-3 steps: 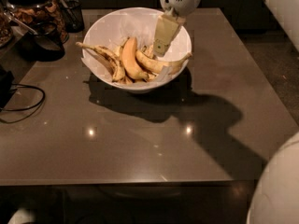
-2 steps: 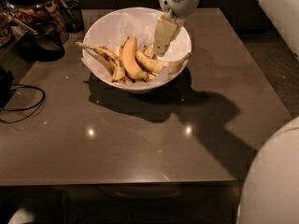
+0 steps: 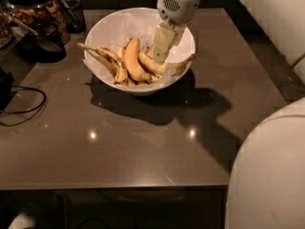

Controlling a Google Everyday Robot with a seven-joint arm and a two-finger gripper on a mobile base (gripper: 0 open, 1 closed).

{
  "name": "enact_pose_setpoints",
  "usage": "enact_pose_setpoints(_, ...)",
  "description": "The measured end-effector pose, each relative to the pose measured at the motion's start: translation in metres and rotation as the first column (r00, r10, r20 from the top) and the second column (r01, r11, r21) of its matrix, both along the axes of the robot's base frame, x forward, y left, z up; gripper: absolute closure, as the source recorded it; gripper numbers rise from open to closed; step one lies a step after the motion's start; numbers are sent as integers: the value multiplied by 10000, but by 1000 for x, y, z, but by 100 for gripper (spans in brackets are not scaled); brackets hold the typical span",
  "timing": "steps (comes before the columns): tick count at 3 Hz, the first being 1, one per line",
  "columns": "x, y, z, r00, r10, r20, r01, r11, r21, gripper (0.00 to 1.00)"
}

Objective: Pick banana from white bowl

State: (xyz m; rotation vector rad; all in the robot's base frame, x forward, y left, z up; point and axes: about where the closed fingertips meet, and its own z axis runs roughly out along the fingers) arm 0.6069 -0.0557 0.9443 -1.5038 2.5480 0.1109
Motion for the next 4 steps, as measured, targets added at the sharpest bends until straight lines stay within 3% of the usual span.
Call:
enact_pose_setpoints(3,9,5,-24,9991,-135,-394,118,9990,-429,35)
enact_pose_setpoints(4,12,3,-30,9984,-207,-520,185,9989,-436,40)
